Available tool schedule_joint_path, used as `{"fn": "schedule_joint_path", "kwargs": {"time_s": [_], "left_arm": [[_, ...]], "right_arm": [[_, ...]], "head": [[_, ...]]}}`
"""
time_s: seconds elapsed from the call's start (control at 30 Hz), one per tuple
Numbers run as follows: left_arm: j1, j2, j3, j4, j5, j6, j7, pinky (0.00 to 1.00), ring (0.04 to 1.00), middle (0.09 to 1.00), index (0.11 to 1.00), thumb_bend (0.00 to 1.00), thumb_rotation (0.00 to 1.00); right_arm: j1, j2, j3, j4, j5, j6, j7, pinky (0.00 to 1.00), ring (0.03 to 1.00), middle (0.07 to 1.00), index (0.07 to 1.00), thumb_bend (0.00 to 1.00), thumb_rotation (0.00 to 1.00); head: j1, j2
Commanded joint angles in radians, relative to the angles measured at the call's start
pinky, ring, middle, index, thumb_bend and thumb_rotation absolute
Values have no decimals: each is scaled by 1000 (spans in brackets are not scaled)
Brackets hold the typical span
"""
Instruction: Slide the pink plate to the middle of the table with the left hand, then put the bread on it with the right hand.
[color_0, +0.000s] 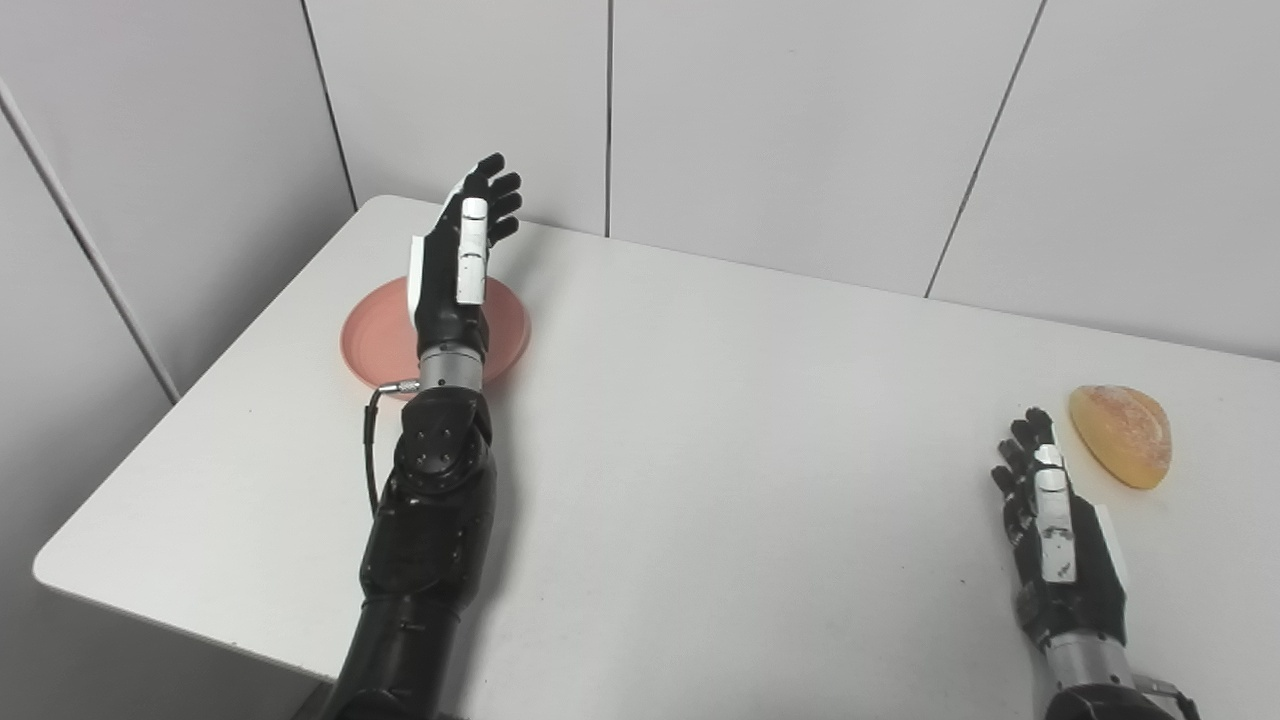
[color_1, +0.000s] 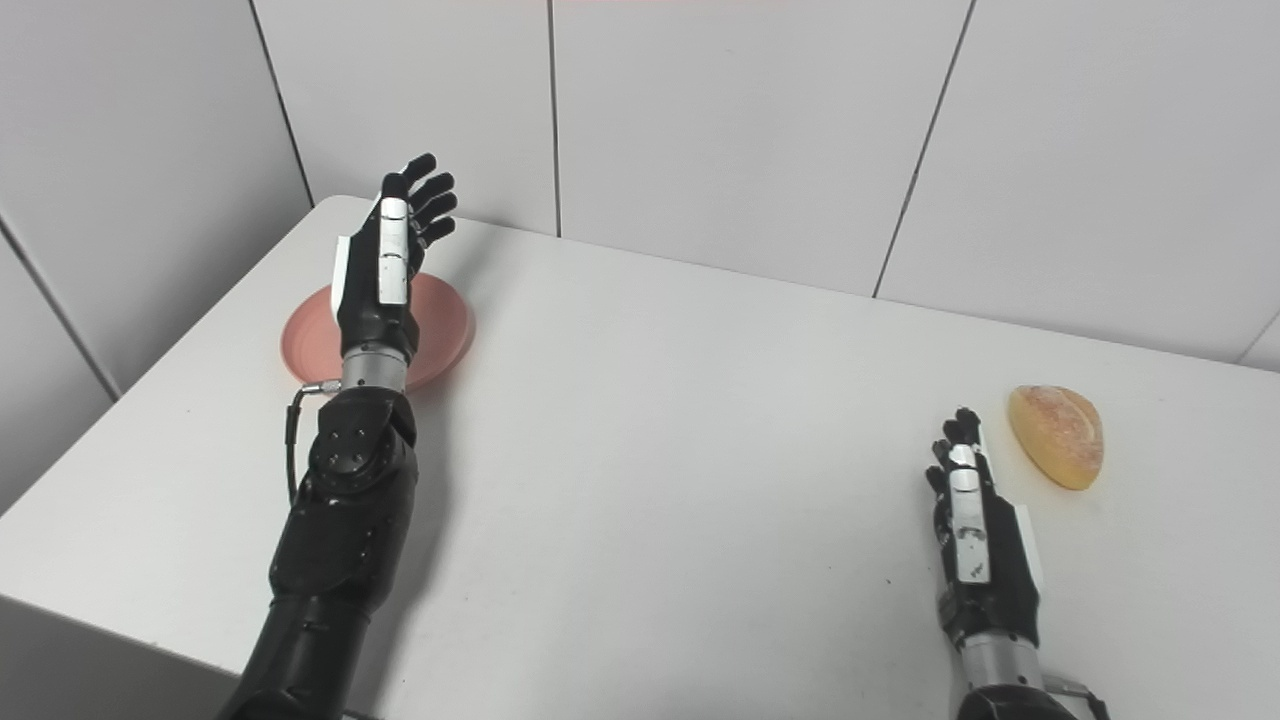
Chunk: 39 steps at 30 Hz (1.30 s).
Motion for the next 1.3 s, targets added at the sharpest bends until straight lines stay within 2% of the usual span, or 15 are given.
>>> {"fn": "schedule_joint_path", "kwargs": {"time_s": [0.0,0.23,0.37,0.5,0.83,1.27], "left_arm": [[-52,31,12,-36,30,-20,27,752,767,761,760,763,1000],[-43,66,65,-56,33,29,75,720,738,734,736,745,1000],[-36,91,85,-40,33,21,89,707,721,718,717,750,1000],[-23,119,104,-13,43,20,108,697,704,699,695,737,1000],[-2,183,129,85,80,0,164,741,736,723,729,727,1000],[14,195,139,199,65,-30,179,796,787,776,769,695,1000]], "right_arm": [[-20,-6,-9,-9,0,-23,-1,1000,1000,1000,1000,772,962],[-25,-6,-20,9,12,-38,5,1000,1000,1000,1000,760,959],[-22,-9,-16,2,10,-21,8,1000,1000,1000,1000,765,966],[-24,-11,-17,9,9,-33,10,1000,1000,1000,1000,763,965],[-29,-16,-20,14,14,-35,17,1000,1000,1000,1000,757,979],[-23,-12,-23,-3,15,-28,18,1000,1000,1000,1000,748,983]], "head": [[6,-2],[16,-3],[21,-5],[23,-5],[33,-7],[36,-5]]}}
